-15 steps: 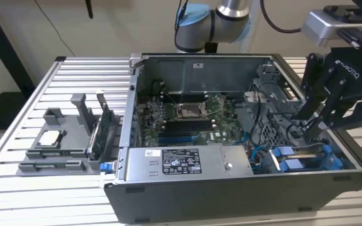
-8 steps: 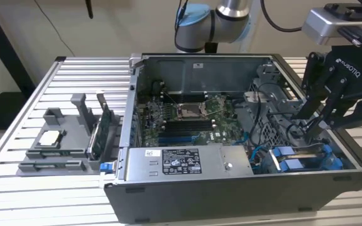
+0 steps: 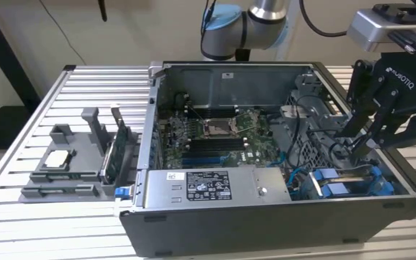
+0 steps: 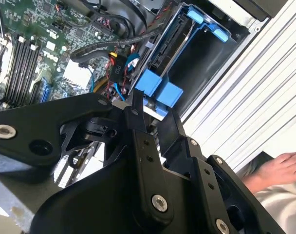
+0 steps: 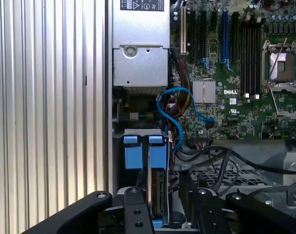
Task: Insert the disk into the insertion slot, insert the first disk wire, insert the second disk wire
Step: 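Insert the disk into the insertion slot, then insert the first disk wire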
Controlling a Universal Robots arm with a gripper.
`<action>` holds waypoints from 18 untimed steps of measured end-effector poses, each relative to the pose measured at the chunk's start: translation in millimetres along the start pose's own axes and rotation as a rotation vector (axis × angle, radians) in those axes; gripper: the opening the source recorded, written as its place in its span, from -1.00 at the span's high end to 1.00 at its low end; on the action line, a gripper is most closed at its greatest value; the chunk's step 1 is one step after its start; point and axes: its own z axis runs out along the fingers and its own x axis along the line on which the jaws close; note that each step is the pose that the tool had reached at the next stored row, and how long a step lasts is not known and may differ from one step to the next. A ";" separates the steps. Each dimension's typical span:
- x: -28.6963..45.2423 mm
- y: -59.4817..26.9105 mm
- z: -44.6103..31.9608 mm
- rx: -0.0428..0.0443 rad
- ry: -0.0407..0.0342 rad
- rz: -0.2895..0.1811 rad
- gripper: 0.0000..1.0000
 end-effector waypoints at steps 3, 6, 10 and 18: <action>-0.3 0.0 0.1 0.0001 -0.0004 0.000 0.20; -1.0 0.0 0.9 0.0005 -0.0130 -0.001 0.20; -1.4 -0.1 2.7 0.0015 -0.0404 -0.002 0.20; -11.9 -1.3 6.6 0.0022 -0.0500 -0.005 0.20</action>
